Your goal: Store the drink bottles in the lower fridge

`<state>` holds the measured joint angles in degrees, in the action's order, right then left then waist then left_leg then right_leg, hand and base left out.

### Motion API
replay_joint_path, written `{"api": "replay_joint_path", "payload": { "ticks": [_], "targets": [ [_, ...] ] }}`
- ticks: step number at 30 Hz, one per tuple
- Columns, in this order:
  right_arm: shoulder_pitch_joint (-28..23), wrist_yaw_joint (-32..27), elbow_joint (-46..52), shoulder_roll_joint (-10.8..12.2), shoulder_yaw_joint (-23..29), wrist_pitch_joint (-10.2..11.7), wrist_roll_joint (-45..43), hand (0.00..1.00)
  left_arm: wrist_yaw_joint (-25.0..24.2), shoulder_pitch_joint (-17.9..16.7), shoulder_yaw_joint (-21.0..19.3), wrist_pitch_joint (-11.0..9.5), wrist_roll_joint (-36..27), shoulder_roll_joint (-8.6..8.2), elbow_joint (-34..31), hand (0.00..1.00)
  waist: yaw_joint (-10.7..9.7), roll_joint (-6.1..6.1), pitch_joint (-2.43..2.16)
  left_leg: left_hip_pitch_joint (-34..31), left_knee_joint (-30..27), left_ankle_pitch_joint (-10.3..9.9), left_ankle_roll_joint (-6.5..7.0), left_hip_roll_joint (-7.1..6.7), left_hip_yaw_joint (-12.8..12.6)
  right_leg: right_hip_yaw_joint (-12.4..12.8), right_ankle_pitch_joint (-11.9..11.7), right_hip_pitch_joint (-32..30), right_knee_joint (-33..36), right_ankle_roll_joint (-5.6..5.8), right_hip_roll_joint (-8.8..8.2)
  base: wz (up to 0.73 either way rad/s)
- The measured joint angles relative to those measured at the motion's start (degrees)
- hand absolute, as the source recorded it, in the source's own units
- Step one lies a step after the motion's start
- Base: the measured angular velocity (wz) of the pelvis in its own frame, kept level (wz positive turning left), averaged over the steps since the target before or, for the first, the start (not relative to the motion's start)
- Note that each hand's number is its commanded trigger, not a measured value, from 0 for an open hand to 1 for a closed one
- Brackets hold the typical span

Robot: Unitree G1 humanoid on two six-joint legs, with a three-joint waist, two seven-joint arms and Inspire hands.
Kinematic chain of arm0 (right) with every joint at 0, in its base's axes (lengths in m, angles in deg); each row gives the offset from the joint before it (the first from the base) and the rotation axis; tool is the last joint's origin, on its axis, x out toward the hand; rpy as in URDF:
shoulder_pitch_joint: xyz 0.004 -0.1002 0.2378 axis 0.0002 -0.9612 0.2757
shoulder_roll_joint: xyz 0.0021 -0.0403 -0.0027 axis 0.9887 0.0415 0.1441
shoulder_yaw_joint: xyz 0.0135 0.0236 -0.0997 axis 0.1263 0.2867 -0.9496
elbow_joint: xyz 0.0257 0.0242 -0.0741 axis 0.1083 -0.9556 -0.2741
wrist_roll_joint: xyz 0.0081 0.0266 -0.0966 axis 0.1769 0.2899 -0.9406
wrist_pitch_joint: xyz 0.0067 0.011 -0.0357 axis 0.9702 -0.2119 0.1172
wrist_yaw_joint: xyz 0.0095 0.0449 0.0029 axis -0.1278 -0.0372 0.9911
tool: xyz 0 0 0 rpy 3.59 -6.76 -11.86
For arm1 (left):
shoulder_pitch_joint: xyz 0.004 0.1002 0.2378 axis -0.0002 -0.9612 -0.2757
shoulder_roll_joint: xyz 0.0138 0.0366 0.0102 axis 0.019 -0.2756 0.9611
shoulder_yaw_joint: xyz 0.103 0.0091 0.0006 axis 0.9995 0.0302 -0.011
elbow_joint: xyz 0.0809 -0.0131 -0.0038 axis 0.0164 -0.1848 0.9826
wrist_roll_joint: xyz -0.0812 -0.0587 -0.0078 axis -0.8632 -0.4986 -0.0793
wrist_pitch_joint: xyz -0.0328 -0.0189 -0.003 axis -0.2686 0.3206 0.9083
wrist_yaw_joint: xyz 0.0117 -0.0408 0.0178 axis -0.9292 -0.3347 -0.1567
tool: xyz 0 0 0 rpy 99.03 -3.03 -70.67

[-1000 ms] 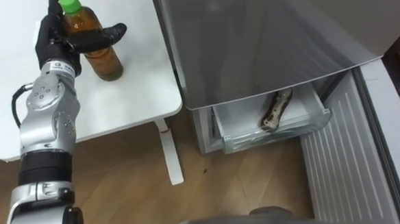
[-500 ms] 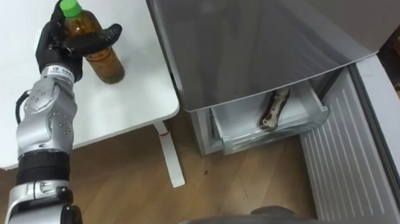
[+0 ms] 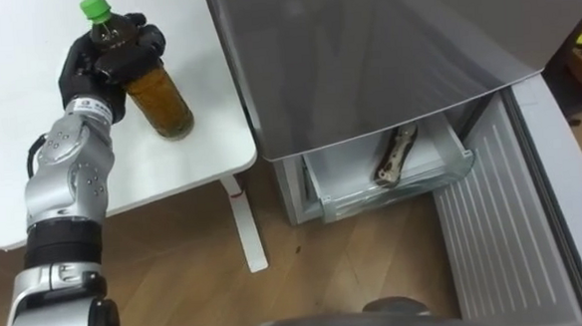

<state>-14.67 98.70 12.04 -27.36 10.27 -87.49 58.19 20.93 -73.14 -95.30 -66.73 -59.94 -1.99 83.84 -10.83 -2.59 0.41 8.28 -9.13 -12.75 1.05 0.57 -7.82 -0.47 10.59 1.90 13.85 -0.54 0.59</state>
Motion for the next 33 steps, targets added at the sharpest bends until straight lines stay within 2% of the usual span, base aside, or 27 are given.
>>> {"api": "replay_joint_path", "payload": {
  "ticks": [11,17,24,26,30,33],
  "targets": [
    [0.54,-0.39,-0.01,0.04,-0.06,0.04,0.01,0.00,-0.02,0.15,0.13,0.00,-0.20,0.00,0.00,1.00,0.08,0.05,0.01,-0.07,-0.38,0.01,0.00,-0.14,-0.04,-0.70,0.00,0.01,0.03,0.00,-0.32,0.00],
    [1.94,-1.54,-0.24,0.05,-2.42,0.11,0.86,0.00,3.41,0.15,0.91,0.00,0.03,-0.01,-1.23,1.00,0.56,0.45,-0.12,-0.44,-0.40,0.01,0.00,-0.14,-0.12,-0.45,0.06,-0.86,0.16,-0.03,-0.26,-0.02],
    [1.08,-1.50,-0.12,0.07,-3.08,0.01,2.22,0.00,5.63,-0.15,2.47,0.28,1.91,-0.12,-8.08,1.00,3.35,1.22,-0.11,-0.97,-0.42,0.02,0.00,-0.12,0.66,-1.19,0.01,-0.70,-0.02,-0.07,-0.34,0.05],
    [1.31,-1.50,-0.10,0.07,-3.26,0.08,2.23,0.00,6.31,-0.29,2.49,0.28,1.89,-0.35,-10.31,1.00,3.61,1.38,-0.09,-0.94,-0.42,0.03,0.00,-0.13,0.85,-1.40,0.01,-0.66,-0.16,-0.07,-0.36,0.05],
    [2.59,-1.52,0.07,0.09,-5.12,0.22,2.30,0.00,6.39,-0.39,3.77,0.28,1.95,-1.33,-14.50,1.00,4.74,1.63,-0.01,-1.31,-0.41,0.03,0.00,-0.24,1.87,-2.47,0.02,-0.17,-0.70,-0.06,-0.59,0.13],
    [3.33,-1.53,1.02,0.37,-5.02,0.28,2.27,0.00,5.81,-2.26,4.42,0.54,3.23,-1.95,-18.16,1.00,4.87,1.66,-0.07,-1.67,-0.44,0.03,0.00,-0.20,2.21,-3.15,0.00,0.13,-1.28,-0.06,-0.60,0.12]
  ]
}}
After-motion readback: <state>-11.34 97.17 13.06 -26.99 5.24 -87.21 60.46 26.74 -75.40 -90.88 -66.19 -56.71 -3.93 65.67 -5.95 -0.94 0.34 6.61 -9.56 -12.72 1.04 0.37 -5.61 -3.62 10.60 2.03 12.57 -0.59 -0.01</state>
